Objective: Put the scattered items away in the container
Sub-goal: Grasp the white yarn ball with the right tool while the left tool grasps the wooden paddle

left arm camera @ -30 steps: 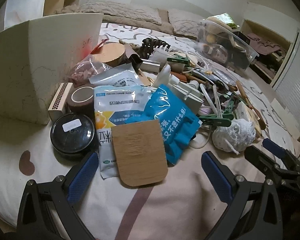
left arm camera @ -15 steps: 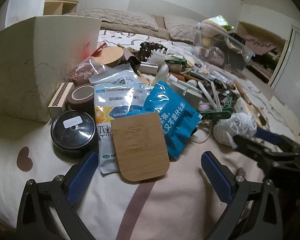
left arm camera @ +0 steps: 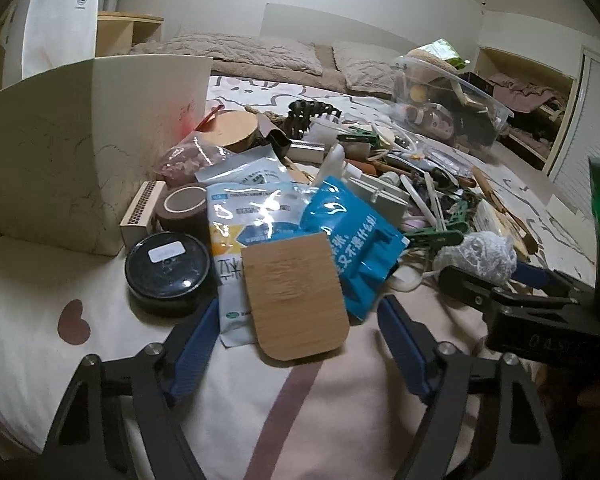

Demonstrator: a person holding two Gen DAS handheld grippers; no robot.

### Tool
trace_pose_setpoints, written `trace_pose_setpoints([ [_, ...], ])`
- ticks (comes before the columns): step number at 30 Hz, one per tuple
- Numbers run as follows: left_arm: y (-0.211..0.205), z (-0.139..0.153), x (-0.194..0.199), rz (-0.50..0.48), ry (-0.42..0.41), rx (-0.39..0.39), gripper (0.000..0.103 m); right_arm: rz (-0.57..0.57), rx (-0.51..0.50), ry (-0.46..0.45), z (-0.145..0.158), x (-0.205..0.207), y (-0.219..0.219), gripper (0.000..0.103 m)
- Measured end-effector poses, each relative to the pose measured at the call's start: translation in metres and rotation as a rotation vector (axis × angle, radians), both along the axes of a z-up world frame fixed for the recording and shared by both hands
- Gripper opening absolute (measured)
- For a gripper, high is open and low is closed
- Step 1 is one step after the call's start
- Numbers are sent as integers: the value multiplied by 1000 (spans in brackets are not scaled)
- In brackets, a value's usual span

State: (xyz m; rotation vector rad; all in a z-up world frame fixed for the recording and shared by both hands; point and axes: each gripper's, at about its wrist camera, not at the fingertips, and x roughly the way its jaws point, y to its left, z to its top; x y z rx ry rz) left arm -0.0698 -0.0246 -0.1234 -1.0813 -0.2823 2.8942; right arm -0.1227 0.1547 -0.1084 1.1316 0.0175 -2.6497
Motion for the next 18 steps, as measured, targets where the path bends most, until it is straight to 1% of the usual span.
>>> trace_pose_setpoints([
  [1,-2,1,0,6,2,12,72,-5,0,6,0,0,1,82],
  [2,-4,1,1,11,5,21,70,-9,-4,16,1,1,3,75],
  [3,-6,2,2,16,10,29,67,-9,-11,19,1,1,5,75],
  [6,-9,6,5,28,34,38,66,-1,-33,22,1,2,9,72],
  [9,-8,11,10,25,69,34,65,6,-34,30,0,5,9,71],
  [10,-7,13,11,20,79,31,63,5,-33,31,-1,6,9,70],
  [12,-5,14,13,0,85,27,51,-1,-44,27,-2,6,10,70],
  [15,-3,11,11,-25,63,33,50,0,-46,26,-3,8,11,70],
  [18,-1,8,7,-22,43,24,50,1,-43,28,-4,9,11,70],
])
